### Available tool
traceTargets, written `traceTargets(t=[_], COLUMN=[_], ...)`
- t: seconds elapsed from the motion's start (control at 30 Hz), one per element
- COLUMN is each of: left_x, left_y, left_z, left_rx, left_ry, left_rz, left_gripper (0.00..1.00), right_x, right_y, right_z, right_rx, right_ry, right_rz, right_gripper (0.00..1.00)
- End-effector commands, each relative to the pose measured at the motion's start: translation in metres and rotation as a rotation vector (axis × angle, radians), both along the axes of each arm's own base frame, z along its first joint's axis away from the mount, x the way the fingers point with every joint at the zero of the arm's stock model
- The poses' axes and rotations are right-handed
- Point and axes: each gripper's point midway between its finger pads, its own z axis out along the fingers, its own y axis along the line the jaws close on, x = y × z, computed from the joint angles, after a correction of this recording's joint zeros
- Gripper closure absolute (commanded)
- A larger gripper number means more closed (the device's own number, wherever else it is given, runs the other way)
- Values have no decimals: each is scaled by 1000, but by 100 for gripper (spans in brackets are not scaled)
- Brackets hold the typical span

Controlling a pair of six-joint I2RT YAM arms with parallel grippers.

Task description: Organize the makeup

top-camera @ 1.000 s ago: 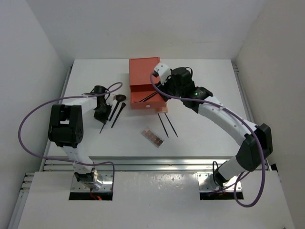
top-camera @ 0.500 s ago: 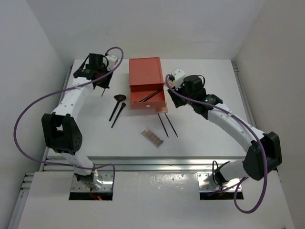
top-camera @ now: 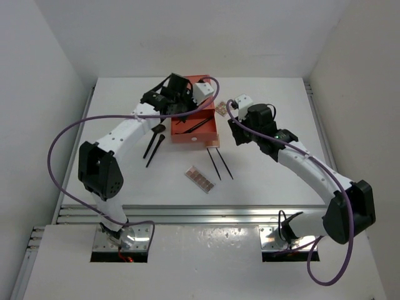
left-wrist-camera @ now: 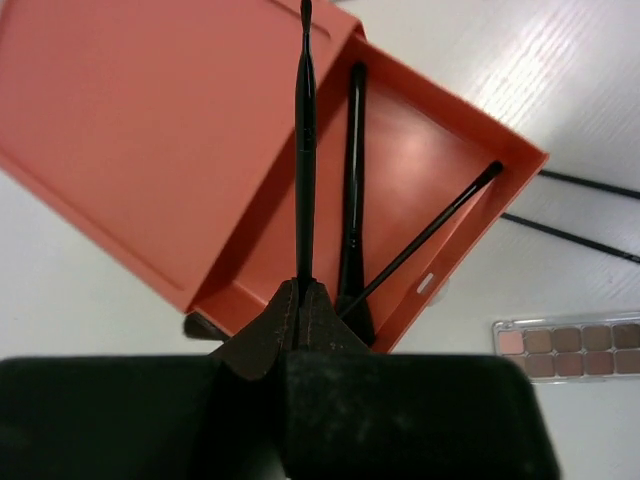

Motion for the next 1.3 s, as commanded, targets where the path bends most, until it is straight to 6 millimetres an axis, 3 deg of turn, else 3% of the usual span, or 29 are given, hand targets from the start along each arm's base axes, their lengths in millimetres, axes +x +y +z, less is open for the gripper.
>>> traceTargets(t=[0.0,0.07,0.13,0.17,0.23,0.27,0.37,0.47,0.57,0.67,0.7,0.77,0.87,0.93,1.0,1.03,1.1,1.27], left_x=[8,7,10,10,12,13,20,22,27,32,31,22,8,1,-6,-1,-1,4], left_y=[1,1,1,-4,-6,-7,-5,-2,19,62,88,113,148,161,173,181,188,187], left_z=[-27,-43,-49,-48,-41,-37,-16,11,41,43,41,14,-24,-45,-86,-90,-120,-158], left_rx=[33,42,49,43,24,13,-4,-63,-158,-226,-252,-258,-230,-199,-142,-138,-115,-104], left_ry=[12,29,29,19,12,6,-24,-34,-24,32,57,135,218,259,304,297,353,433], left_rz=[-20,-20,-13,-22,-10,-4,44,101,218,369,422,484,561,593,631,652,674,635], left_gripper=[100,100,99,94,74,55,38,37,39,55,68,76,77,59,43,41,41,41], right_x=[-3,-8,-9,-10,-10,-10,-9,-8,-8,-9,-10,-11,-15,-16,-17,-17,-17,-20], right_y=[-10,-14,-16,-16,-17,-16,-14,-9,-5,-5,-6,-4,-1,-1,2,2,2,0], right_z=[14,11,11,11,8,11,10,11,10,12,10,11,6,4,3,1,0,-2], right_rx=[24,17,17,15,13,15,23,32,42,47,46,56,67,70,81,78,79,77], right_ry=[-44,-37,-37,-35,-25,-29,-22,-16,-5,-1,4,7,26,35,43,48,52,59], right_rz=[-46,-46,-50,-50,-50,-48,-44,-23,-17,-15,-16,-14,-4,-6,-1,-1,0,-2], right_gripper=[42,42,42,42,41,40,38,37,37,37,37,36,36,35,35,35,35,35])
